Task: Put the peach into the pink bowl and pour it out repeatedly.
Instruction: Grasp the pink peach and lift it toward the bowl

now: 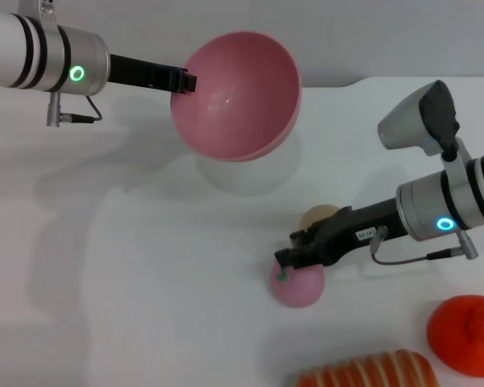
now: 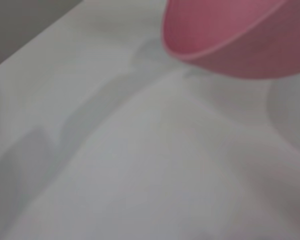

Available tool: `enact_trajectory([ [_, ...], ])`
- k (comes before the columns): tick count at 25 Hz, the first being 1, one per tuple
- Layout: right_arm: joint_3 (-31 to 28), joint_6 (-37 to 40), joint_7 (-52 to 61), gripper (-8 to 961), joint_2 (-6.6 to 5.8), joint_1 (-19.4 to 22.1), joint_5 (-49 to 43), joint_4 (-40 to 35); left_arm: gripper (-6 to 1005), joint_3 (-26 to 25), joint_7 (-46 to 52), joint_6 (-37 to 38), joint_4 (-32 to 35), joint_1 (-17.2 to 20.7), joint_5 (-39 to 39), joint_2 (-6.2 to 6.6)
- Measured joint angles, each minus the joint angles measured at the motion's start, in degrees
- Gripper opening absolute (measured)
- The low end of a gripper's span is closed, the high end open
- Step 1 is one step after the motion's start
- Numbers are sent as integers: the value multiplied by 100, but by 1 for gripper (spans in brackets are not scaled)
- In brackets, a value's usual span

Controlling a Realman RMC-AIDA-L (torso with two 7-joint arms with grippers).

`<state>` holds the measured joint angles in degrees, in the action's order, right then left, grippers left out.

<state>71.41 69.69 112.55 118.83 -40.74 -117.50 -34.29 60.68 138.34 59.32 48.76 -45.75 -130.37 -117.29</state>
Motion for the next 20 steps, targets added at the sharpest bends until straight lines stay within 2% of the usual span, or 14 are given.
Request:
enact_trajectory([
  [7, 430, 32, 328, 499, -1, 15, -2, 16, 45, 23, 0, -37, 7, -3, 4, -3],
  [14, 522, 32, 439, 500, -10, 54, -62, -78, 45, 23, -7, -52, -12, 33, 4, -8],
  [19, 526, 38, 441, 419, -11, 75, -80, -105, 45, 22, -8, -53, -12, 46, 4, -16],
  [20, 528, 55, 441, 352, -15, 82, -91, -107, 45, 22, -16, -58, -24, 54, 7, -24],
])
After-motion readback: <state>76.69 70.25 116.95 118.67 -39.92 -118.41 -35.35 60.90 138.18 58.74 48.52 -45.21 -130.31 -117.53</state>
